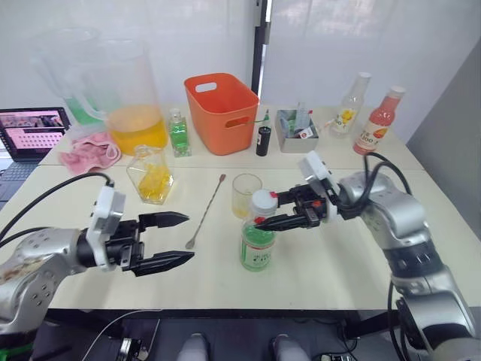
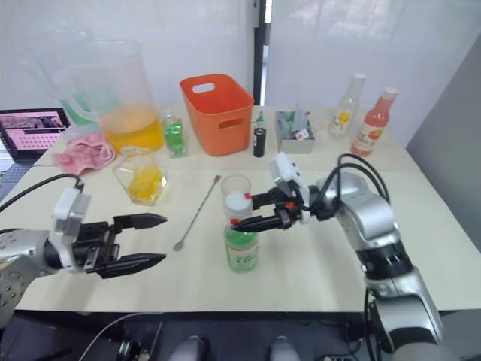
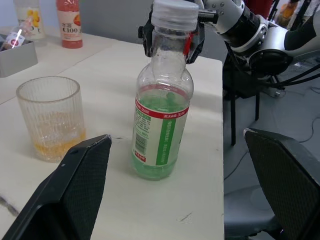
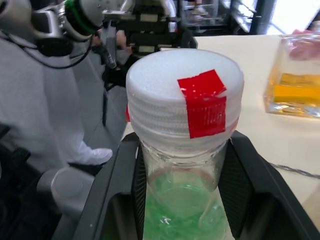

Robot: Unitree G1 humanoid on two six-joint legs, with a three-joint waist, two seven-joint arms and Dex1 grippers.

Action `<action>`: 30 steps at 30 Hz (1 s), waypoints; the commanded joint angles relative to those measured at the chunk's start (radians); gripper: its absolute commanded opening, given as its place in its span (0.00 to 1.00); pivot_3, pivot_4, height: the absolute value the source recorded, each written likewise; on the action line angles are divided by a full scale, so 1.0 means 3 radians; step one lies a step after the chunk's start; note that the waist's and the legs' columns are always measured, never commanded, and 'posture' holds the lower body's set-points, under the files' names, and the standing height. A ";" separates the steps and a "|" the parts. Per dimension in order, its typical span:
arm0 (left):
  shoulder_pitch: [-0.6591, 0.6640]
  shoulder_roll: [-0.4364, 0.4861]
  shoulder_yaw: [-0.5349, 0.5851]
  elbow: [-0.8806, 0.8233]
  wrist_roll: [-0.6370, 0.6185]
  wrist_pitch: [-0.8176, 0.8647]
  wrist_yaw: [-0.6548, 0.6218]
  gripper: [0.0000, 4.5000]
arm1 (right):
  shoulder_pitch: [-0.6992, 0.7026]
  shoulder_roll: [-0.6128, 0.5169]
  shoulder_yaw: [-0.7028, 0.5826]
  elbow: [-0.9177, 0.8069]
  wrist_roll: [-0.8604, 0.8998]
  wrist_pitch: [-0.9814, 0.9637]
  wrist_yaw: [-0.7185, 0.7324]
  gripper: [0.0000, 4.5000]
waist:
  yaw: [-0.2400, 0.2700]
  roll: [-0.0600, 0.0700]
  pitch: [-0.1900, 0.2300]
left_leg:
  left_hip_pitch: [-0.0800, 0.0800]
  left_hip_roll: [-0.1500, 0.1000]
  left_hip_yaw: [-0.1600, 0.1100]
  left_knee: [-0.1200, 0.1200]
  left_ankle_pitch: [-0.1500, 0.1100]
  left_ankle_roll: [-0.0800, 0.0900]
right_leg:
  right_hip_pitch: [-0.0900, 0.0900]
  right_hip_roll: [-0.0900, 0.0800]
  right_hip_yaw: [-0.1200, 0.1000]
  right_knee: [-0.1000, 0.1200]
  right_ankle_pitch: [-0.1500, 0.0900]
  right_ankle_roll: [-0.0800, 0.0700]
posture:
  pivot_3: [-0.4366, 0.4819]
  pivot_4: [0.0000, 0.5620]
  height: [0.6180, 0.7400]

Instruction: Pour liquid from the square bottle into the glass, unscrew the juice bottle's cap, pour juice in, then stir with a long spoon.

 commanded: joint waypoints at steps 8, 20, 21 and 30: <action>-0.0711 -0.0187 -0.0541 0.0652 0.0255 -0.0183 -0.0537 1.00 | 0.0845 0.0334 -0.0838 -0.1796 0.0491 0.0958 -0.2155 0.32 | 0.0008 -0.0001 -0.0001 | -0.0001 0.0000 0.0000 0.0001 0.0000 0.0000 | 0.0001 0.0000 0.0000 -0.0001 0.0000 0.0001 | 0.48 0.27 0.70; -0.1465 -0.0485 -0.0995 0.1430 0.0604 -0.0301 -0.1093 1.00 | 0.1384 0.0807 -0.0531 -0.2639 0.0284 0.1330 -0.3653 0.32 | -0.0008 -0.0002 -0.0001 | -0.0004 0.0000 -0.0003 0.0002 0.0001 0.0001 | 0.0001 0.0002 0.0001 -0.0001 -0.0001 -0.0001 | 0.48 0.27 0.70; -0.1483 -0.0492 -0.1003 0.1454 0.0622 -0.0307 -0.1121 1.00 | 0.1397 0.0819 -0.0496 -0.2652 0.0265 0.1336 -0.3704 0.32 | -0.0010 -0.0002 -0.0001 | -0.0004 0.0000 -0.0003 0.0002 0.0001 0.0001 | 0.0001 0.0002 0.0001 -0.0001 0.0000 -0.0001 | 0.48 0.27 0.70; -0.1513 -0.0496 -0.0976 0.1503 0.0692 -0.0325 -0.1196 1.00 | 0.1479 0.0759 -0.0603 -0.2650 0.0529 0.1396 -0.3712 0.77 | -0.0007 -0.0003 -0.0001 | -0.0005 0.0000 -0.0006 0.0003 0.0001 0.0001 | 0.0004 0.0002 0.0001 -0.0002 -0.0001 -0.0001 | 0.48 0.27 0.70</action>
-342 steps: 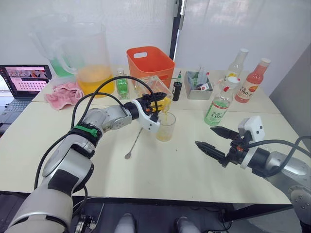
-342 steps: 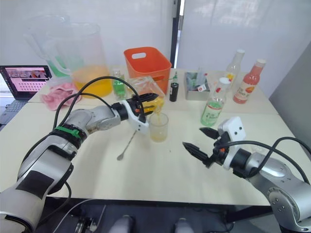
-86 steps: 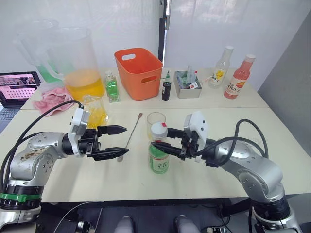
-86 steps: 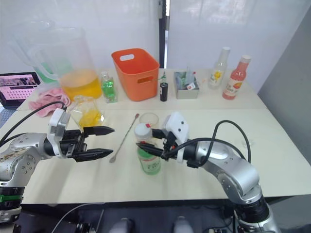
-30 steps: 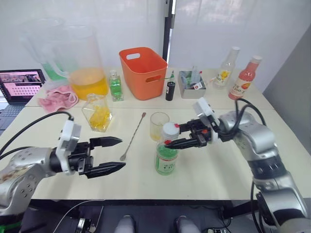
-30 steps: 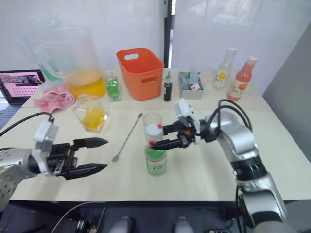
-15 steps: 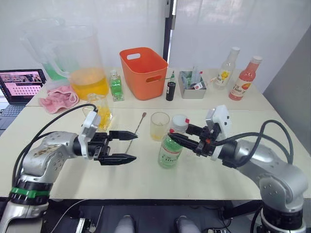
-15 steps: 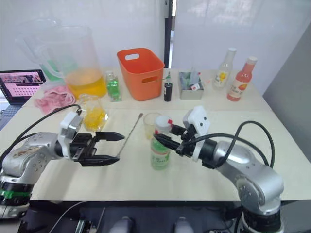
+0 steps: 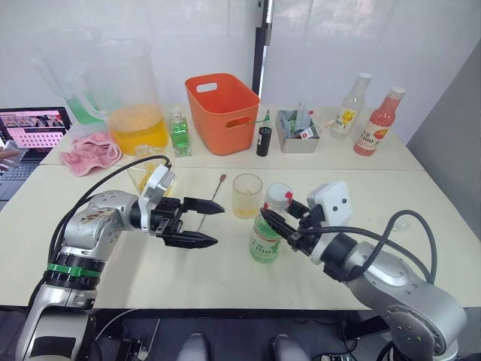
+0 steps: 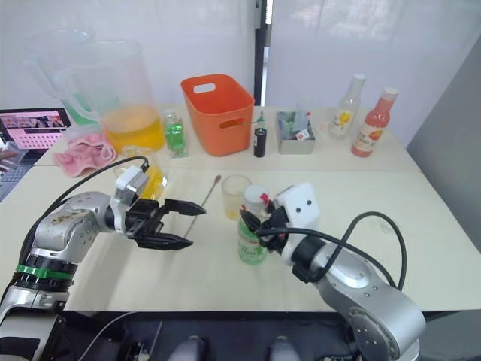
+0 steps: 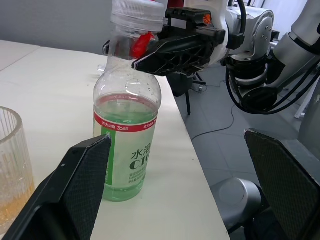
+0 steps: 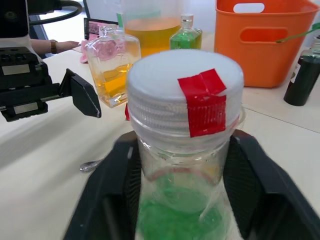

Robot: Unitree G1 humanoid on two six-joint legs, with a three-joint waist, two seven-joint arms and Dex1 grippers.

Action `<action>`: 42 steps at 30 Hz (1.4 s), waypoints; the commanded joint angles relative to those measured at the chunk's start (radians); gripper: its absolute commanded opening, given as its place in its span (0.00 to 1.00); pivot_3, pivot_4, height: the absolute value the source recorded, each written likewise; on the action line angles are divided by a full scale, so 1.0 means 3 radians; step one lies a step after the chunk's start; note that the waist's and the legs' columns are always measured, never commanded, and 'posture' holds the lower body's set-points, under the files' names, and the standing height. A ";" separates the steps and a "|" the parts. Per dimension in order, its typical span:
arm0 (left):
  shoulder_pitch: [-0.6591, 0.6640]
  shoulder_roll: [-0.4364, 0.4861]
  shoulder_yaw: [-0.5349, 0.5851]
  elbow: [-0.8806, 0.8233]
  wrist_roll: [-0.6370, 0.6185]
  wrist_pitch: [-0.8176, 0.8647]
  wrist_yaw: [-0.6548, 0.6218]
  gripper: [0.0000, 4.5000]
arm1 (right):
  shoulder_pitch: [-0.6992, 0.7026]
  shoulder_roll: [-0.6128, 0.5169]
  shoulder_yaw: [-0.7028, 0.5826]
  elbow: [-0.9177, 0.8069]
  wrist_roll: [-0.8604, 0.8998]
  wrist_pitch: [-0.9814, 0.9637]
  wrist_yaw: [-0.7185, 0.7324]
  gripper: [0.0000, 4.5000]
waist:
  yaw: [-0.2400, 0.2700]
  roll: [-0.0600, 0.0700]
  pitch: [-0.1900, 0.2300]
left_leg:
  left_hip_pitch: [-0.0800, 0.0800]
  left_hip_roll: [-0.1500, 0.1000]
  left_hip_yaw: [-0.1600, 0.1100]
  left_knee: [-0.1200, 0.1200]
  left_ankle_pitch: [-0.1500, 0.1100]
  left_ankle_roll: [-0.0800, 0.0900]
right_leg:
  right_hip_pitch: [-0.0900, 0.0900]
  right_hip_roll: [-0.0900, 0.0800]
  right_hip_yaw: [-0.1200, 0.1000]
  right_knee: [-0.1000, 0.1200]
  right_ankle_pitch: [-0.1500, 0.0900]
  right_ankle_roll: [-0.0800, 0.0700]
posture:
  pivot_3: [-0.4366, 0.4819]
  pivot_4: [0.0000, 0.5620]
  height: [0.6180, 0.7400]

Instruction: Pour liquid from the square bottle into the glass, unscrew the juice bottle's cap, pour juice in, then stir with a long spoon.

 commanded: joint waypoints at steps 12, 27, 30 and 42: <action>0.0737 0.0201 0.0639 -0.0888 -0.0209 0.0115 0.0518 1.00 | -0.0414 -0.1342 -0.0291 0.1218 0.0172 -0.1078 0.2246 0.99 | -0.0035 -0.0001 0.0001 | 0.0002 0.0001 0.0001 0.0000 0.0000 0.0000 | 0.0001 -0.0001 0.0000 -0.0003 -0.0001 0.0000 | 0.48 0.27 0.70; 0.2112 0.0311 0.1615 -0.2209 -0.0728 0.0384 0.1486 1.00 | -0.1639 -0.1098 0.0516 0.3201 -0.0435 -0.2368 0.4208 0.99 | -0.0069 -0.0003 0.0002 | 0.0005 0.0002 0.0000 -0.0001 0.0000 0.0000 | 0.0002 0.0000 -0.0001 -0.0001 -0.0001 0.0001 | 0.48 0.27 0.70; 0.2224 0.0322 0.1663 -0.2302 -0.0790 0.0382 0.1581 1.00 | -0.1698 -0.1044 0.0548 0.3288 -0.0442 -0.2384 0.4326 0.99 | -0.0056 -0.0003 0.0002 | 0.0005 0.0001 0.0001 -0.0001 0.0000 -0.0001 | 0.0002 -0.0001 -0.0001 -0.0003 -0.0001 0.0001 | 0.48 0.27 0.70; 0.2182 0.0362 0.1562 -0.2284 -0.0864 0.0346 0.1676 1.00 | -0.1792 -0.0872 0.0503 0.3390 -0.0520 -0.2353 0.4284 0.51 | -0.0067 -0.0003 0.0002 | 0.0005 0.0001 0.0001 -0.0001 -0.0001 -0.0001 | 0.0000 0.0000 -0.0001 -0.0001 0.0000 0.0000 | 0.48 0.27 0.70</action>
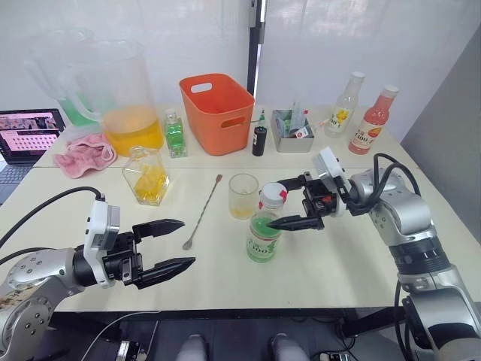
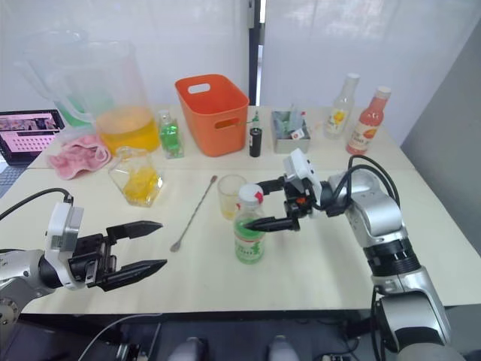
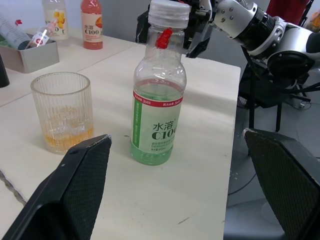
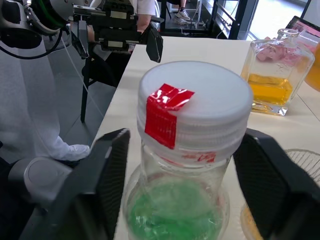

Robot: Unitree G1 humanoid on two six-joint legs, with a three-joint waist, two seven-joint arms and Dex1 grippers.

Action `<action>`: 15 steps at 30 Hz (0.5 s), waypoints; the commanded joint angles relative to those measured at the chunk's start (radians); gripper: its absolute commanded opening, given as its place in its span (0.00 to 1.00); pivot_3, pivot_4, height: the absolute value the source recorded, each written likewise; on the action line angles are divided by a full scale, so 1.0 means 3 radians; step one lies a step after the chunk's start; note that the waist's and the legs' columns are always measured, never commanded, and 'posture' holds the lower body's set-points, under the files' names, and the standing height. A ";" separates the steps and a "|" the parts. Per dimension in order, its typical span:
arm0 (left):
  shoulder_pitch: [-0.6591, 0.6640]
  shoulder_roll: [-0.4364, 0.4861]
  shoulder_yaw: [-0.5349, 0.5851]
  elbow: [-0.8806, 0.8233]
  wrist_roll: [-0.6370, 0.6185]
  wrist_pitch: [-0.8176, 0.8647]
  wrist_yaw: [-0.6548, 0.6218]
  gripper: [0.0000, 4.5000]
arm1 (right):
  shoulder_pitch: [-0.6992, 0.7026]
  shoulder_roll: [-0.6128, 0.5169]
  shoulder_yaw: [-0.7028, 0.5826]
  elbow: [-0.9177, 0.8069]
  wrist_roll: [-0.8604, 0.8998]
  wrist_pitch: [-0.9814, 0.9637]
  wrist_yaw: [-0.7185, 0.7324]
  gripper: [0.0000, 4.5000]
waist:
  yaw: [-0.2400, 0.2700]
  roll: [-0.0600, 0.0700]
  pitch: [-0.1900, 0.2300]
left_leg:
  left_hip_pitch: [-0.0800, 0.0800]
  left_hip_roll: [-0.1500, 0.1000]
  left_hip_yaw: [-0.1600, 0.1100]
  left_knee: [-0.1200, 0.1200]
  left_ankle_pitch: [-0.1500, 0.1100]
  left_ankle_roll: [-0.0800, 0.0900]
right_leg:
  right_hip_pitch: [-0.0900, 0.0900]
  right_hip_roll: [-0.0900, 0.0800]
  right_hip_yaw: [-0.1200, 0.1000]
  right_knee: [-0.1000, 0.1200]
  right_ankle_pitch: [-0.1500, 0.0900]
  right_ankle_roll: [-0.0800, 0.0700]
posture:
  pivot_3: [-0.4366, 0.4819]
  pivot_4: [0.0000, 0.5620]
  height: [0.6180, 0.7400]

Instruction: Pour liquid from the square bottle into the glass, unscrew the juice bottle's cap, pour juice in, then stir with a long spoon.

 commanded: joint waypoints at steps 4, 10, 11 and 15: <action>-0.0078 0.0048 -0.0035 -0.0014 -0.0040 -0.0041 -0.0016 1.00 | -0.0015 0.0001 -0.0114 -0.0096 0.0008 -0.0009 -0.0058 0.34 | -0.0001 0.0000 0.0000 | 0.0000 0.0000 0.0000 0.0000 0.0000 0.0000 | 0.0000 0.0000 0.0000 0.0000 0.0000 0.0000 | 0.48 0.27 0.70; -0.0325 0.0063 -0.0243 0.0224 0.0045 -0.0092 -0.0151 1.00 | 0.0141 -0.0029 -0.0223 -0.0417 0.0086 0.0142 -0.0320 0.34 | 0.0000 0.0000 0.0000 | 0.0000 0.0000 0.0000 0.0000 0.0000 0.0000 | 0.0000 0.0000 0.0000 0.0001 0.0000 0.0000 | 0.48 0.27 0.70; -0.0378 0.0066 -0.0285 0.0274 0.0063 -0.0101 -0.0179 1.00 | 0.0171 -0.0037 -0.0249 -0.0487 0.0103 0.0178 -0.0376 0.34 | 0.0002 0.0000 0.0000 | 0.0000 0.0000 0.0000 0.0000 0.0000 0.0000 | -0.0001 0.0002 0.0000 0.0002 0.0000 0.0000 | 0.48 0.27 0.70; -0.0657 0.0057 -0.0507 0.0539 0.0151 -0.0156 -0.0375 1.00 | 0.0448 0.0001 -0.0433 -0.1244 0.0280 0.0664 -0.1049 0.34 | 0.0013 0.0000 0.0000 | 0.0000 0.0000 -0.0001 0.0000 0.0000 0.0000 | -0.0001 0.0002 0.0000 0.0003 0.0000 0.0001 | 0.48 0.27 0.70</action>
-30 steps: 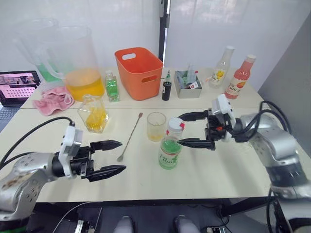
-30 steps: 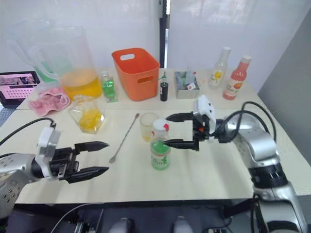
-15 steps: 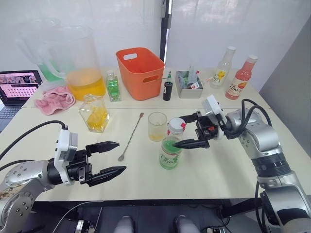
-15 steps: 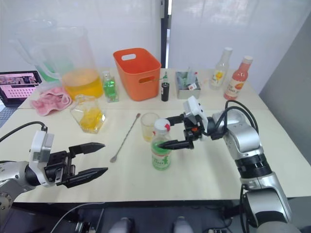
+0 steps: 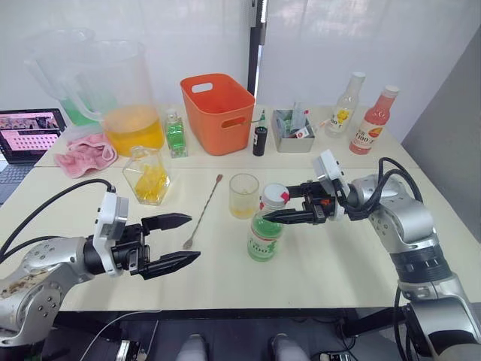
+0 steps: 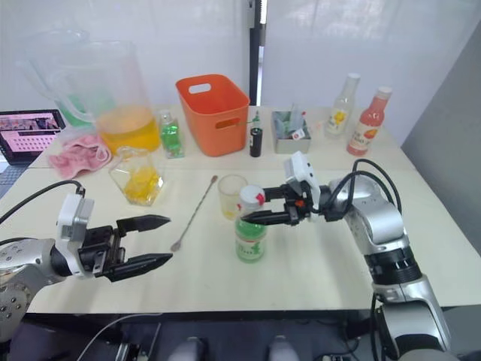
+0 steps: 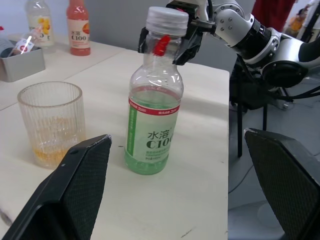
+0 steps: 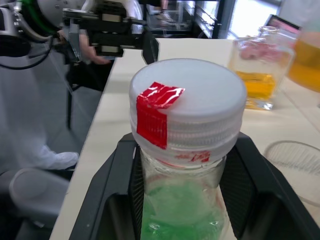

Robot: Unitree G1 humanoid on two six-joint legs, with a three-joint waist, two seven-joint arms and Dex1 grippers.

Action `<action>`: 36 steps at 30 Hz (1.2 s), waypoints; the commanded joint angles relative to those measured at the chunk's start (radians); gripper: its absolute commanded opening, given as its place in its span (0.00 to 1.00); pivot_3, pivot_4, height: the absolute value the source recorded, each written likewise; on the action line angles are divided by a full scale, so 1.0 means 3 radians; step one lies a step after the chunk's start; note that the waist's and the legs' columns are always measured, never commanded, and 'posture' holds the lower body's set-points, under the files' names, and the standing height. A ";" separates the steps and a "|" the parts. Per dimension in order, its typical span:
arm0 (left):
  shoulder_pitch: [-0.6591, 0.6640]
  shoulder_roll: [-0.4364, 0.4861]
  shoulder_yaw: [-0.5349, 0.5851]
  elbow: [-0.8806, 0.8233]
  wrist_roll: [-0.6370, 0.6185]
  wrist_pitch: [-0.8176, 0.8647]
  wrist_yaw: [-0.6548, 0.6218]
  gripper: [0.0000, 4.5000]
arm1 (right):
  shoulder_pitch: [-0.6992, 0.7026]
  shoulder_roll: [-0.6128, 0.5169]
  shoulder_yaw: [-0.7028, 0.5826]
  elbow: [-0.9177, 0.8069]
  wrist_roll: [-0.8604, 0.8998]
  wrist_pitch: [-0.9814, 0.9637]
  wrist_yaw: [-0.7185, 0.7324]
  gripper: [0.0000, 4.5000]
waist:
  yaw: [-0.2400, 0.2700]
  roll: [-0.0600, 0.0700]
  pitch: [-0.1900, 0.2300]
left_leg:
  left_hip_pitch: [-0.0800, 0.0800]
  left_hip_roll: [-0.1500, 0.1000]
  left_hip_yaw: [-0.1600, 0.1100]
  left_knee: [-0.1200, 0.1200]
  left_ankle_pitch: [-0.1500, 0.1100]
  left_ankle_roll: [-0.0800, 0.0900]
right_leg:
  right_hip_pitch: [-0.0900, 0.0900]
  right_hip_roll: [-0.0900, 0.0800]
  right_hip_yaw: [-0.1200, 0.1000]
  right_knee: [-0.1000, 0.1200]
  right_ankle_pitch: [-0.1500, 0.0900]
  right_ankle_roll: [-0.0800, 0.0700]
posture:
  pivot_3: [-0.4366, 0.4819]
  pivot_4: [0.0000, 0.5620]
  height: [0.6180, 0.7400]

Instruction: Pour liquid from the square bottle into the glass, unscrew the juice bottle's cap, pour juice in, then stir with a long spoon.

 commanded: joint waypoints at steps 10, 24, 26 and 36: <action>-0.0729 -0.0022 -0.0507 0.0621 0.0263 -0.0190 -0.0545 1.00 | 0.0473 0.0121 -0.0339 -0.1517 0.0498 0.0889 -0.1385 0.34 | 0.0003 0.0000 0.0000 | -0.0002 0.0000 0.0000 0.0000 0.0000 0.0000 | 0.0000 0.0000 0.0000 -0.0003 0.0009 0.0017 | 0.48 0.27 0.70; -0.1051 -0.0110 -0.0677 0.0896 0.0537 -0.0351 -0.0680 1.00 | 0.0644 0.0044 -0.0106 -0.1628 0.0334 0.0915 -0.1652 0.71 | 0.0034 -0.0002 -0.0001 | -0.0002 0.0000 -0.0001 0.0000 0.0000 0.0000 | 0.0001 0.0000 0.0000 -0.0003 0.0010 0.0018 | 0.48 0.27 0.70; -0.1089 -0.0129 -0.0690 0.0922 0.0559 -0.0355 -0.0676 1.00 | 0.0620 -0.0037 -0.0197 -0.1597 0.0394 0.0910 -0.1568 0.86 | 0.0046 -0.0002 -0.0001 | -0.0002 0.0000 -0.0001 0.0000 0.0000 0.0000 | 0.0001 0.0000 0.0001 -0.0003 0.0010 0.0018 | 0.48 0.27 0.70; -0.1287 -0.0216 -0.0788 0.1064 0.0606 -0.0432 -0.0821 1.00 | 0.1085 -0.0688 -0.1224 -0.1445 0.0911 0.0834 -0.0948 1.00 | 0.0094 -0.0002 -0.0001 | -0.0005 0.0000 -0.0001 0.0001 0.0000 0.0001 | 0.0003 0.0000 0.0000 -0.0006 0.0009 0.0018 | 0.48 0.27 0.70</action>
